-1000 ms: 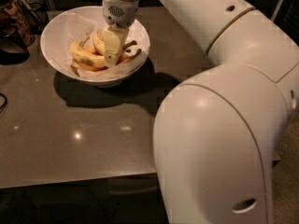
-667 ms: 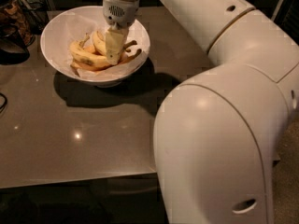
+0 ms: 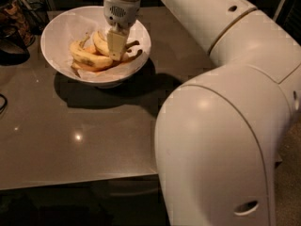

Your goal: Pick banana from white bowl

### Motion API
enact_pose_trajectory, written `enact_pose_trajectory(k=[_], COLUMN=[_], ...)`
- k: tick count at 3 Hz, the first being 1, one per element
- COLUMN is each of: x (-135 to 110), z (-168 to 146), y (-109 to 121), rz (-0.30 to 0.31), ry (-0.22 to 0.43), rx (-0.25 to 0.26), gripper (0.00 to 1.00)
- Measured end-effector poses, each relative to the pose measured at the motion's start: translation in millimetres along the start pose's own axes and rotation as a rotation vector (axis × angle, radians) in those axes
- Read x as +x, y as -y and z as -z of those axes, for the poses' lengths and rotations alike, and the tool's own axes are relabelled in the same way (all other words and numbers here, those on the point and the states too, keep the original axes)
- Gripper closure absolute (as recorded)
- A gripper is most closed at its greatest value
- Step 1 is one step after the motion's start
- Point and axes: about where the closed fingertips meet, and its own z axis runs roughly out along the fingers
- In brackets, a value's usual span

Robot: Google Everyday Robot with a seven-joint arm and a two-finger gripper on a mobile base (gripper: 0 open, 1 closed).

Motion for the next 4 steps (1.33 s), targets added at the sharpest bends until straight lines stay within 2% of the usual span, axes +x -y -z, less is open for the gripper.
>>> enact_pose_trajectory(k=[1,2,4], x=[-7,-4,9], z=[2,27,66], y=[5,-7,-38], rz=[0.007,0.044,0.155], ry=[0.034,0.115,0.253], rx=[0.036,0.105,0.170], gripper=[1.00,1.00,1.00])
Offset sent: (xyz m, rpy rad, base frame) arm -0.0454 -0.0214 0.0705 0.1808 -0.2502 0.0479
